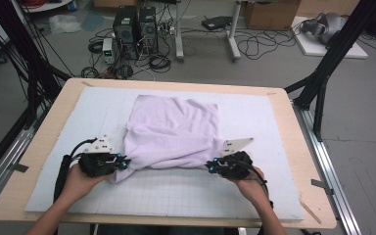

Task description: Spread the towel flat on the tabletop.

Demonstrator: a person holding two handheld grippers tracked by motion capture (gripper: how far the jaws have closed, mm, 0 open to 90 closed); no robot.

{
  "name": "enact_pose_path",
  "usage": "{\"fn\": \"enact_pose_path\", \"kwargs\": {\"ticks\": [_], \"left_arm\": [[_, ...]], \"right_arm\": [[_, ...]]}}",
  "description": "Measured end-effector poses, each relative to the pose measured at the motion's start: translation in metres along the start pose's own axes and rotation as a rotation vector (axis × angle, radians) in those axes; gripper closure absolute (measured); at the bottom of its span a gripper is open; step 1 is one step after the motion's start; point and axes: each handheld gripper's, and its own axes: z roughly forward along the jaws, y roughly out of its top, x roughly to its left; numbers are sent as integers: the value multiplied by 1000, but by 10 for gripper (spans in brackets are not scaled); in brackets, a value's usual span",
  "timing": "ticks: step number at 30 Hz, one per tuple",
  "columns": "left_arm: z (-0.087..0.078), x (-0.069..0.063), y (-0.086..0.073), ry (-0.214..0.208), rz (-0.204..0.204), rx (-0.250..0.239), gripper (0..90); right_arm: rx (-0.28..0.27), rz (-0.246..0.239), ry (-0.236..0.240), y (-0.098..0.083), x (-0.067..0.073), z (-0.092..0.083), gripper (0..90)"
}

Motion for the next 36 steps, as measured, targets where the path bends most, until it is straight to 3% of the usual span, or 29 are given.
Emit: {"fn": "enact_pose_path", "kwargs": {"ticks": [4, 7, 10, 15, 17, 20, 25, 30, 33, 36], "left_arm": [[-13, -2, 18, -40, -15, -71, 820], [2, 3, 28, -21, -11, -50, 819], [29, 17, 31, 6, -45, 3, 818], [66, 42, 22, 59, -95, 109, 804], [72, 51, 18, 55, -135, 107, 778], [66, 54, 20, 80, -150, 89, 706], [34, 51, 23, 102, -148, 43, 571], [3, 37, 28, 118, -78, 10, 498], [1, 24, 28, 90, -31, 16, 479], [15, 14, 23, 55, 4, 48, 477]], "right_arm": [[-63, -3, -1, 3, 2, -40, 863], [-42, -14, -55, 14, -4, -56, 862], [2, 10, -87, 19, -23, -49, 860], [66, 84, -106, 16, -63, -13, 853], [88, 114, -113, 13, -74, 1, 849], [100, 143, -129, 11, -81, 12, 807], [22, 115, -159, 17, -70, -6, 713], [-50, 51, -168, 25, -42, -30, 690], [-88, 11, -139, 26, -22, -32, 688], [-65, -29, -93, 23, -6, -15, 664]]}}
